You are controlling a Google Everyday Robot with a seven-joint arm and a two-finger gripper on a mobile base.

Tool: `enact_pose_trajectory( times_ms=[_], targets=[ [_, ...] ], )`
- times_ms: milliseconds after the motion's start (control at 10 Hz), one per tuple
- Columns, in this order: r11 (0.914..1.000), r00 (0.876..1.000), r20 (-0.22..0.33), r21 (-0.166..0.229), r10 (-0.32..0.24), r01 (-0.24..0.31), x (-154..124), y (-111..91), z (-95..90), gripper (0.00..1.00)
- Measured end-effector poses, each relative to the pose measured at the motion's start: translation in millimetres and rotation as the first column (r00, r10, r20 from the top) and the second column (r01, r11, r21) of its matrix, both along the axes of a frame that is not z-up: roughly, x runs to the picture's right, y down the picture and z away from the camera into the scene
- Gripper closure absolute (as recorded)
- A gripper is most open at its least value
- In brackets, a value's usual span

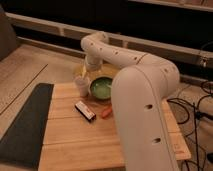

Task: Place the ceramic cup in the ceramic bowl

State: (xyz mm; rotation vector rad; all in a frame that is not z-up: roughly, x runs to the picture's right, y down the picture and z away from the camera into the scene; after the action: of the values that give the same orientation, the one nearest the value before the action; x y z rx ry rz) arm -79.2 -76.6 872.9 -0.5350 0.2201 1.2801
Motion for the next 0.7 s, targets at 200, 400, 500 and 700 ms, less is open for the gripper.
enact_pose_trajectory(
  times_ms=[200, 400, 500, 700],
  targets=[
    [0.9998, 1.0, 0.002, -0.016, -0.008, 0.008, -5, 6, 13.4, 0.35],
    [0.9993, 1.0, -0.01, -0.036, -0.015, 0.015, -5, 15, 25.5, 0.35],
    [0.999, 1.0, -0.018, -0.041, -0.018, 0.017, -2, 18, 29.0, 0.35],
    [0.9988, 0.999, -0.032, -0.048, -0.012, 0.011, 4, 22, 34.3, 0.35]
  ],
)
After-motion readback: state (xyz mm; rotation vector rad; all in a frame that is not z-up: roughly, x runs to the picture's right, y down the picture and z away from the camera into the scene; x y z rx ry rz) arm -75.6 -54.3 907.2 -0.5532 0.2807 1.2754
